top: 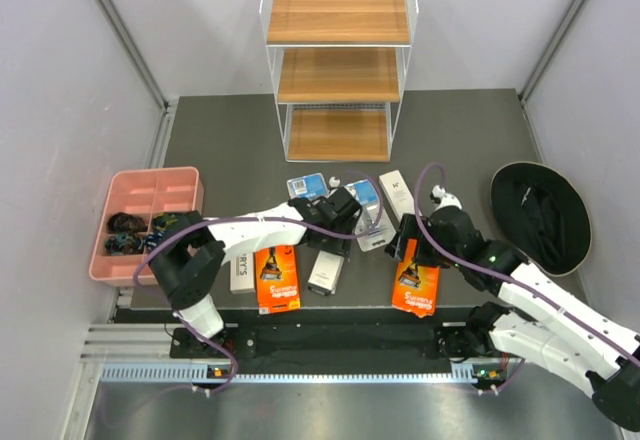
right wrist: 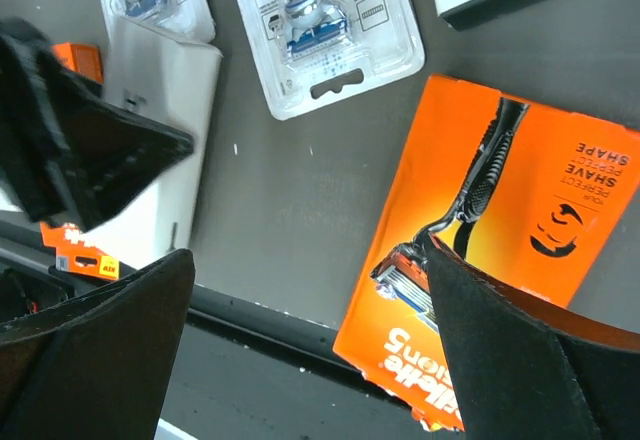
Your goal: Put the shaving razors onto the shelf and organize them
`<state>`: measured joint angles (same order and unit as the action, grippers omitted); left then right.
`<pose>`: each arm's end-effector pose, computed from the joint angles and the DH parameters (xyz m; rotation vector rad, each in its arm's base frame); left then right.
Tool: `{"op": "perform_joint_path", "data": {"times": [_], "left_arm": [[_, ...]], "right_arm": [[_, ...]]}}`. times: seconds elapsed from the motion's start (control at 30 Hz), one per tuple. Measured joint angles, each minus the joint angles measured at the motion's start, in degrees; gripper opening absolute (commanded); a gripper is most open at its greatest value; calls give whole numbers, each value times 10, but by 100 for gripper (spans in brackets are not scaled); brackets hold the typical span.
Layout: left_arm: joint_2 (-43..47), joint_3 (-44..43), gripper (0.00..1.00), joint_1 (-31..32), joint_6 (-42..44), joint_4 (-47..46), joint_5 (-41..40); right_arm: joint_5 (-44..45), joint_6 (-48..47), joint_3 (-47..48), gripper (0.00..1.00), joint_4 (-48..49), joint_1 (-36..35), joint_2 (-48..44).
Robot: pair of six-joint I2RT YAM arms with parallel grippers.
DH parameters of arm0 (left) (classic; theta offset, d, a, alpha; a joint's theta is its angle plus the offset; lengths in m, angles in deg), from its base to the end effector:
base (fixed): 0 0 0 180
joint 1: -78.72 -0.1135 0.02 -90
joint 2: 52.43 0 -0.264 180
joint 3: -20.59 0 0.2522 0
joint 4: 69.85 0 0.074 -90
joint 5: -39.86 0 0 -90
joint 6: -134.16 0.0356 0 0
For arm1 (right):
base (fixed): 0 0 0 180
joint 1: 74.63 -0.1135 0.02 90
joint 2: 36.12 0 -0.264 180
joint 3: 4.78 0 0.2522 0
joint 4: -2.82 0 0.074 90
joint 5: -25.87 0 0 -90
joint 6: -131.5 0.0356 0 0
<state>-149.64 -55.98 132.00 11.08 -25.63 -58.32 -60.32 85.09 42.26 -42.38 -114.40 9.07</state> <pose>0.2047 -0.2659 0.1876 0.4331 2.6783 -0.2725 0.1288 0.1042 0.2338 0.1152 2.4146 0.6330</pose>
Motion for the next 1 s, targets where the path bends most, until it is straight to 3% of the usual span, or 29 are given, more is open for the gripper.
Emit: {"op": "perform_joint_path", "data": {"times": [0.23, 0.4, 0.7, 1.0], "left_arm": [[67, -77, 42, -23, 2, 31, -17], [112, -87, 42, -81, -2, 36, 0], [231, 30, 42, -250, -75, 11, 97], [298, 98, 42, -316, -146, -16, 155]], "right_arm": [[25, -8, 70, 99, -27, -17, 3], [60, -9, 121, 99, -25, -68, 40], [116, 23, 155, 99, 30, -193, 154], [167, 63, 167, 99, 187, -290, 256]]}}
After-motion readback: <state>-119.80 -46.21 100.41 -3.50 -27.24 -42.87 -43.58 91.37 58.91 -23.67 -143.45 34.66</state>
